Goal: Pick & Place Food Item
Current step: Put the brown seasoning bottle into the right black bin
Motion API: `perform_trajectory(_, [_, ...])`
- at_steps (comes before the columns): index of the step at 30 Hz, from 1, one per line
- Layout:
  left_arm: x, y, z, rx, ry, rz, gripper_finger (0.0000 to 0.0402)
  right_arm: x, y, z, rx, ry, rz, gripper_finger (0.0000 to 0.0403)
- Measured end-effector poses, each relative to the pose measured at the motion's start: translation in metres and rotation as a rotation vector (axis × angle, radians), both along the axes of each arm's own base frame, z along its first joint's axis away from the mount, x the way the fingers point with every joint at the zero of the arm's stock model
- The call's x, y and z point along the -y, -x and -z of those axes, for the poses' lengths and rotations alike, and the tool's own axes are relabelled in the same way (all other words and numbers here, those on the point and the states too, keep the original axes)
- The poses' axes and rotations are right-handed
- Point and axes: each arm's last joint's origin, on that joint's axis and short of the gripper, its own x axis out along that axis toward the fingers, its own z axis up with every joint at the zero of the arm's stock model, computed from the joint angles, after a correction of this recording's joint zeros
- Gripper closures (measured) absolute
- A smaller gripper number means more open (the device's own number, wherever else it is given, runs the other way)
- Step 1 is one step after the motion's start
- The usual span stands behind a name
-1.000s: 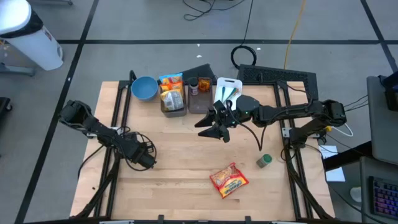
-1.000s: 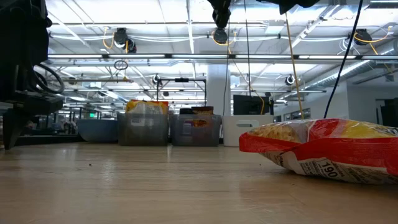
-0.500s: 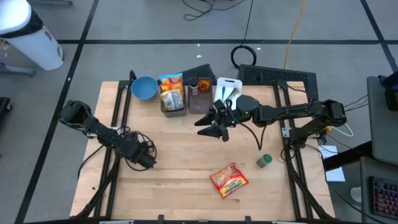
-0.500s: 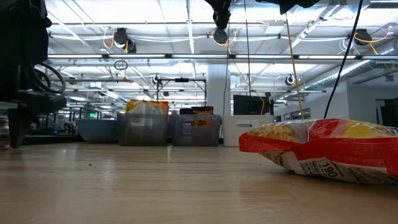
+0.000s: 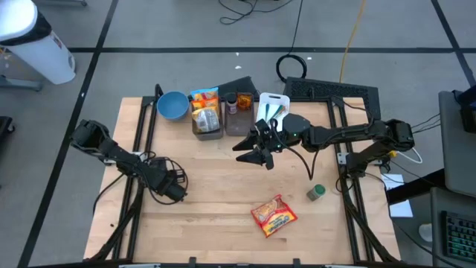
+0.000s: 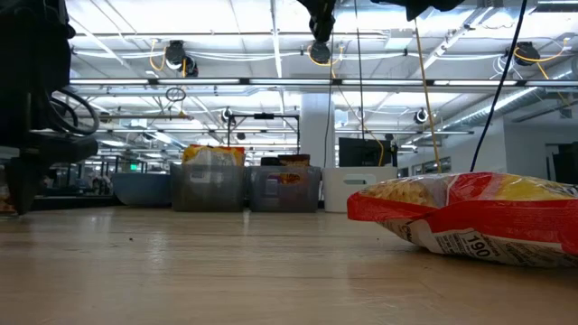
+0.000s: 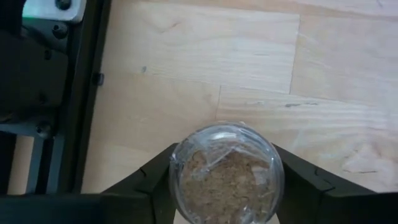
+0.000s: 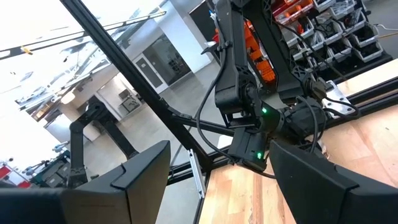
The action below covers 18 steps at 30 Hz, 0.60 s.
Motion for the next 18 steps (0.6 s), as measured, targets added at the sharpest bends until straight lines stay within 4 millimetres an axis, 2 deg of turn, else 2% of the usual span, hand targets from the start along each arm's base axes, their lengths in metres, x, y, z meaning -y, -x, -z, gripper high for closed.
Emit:
perform_trajectory(4, [0.0, -0.001, 0.0, -0.002, 0.01, 0.031, 0.0183, 0.0, 0.0, 0.0, 0.0, 0.0, 0.0, 0.0135])
perform_trajectory(7, [0.001, -0.004, 0.001, 0.035, 0.009, 0.071, 0.0197, 0.0, 0.0, 0.0, 0.0, 0.0, 0.0, 0.0135])
perform_trajectory(18, [0.002, -0.015, -0.024, 0.332, 0.002, 0.359, 0.0201, 0.0, 0.0, 0.0, -0.004, 0.0, -0.002, 0.0135])
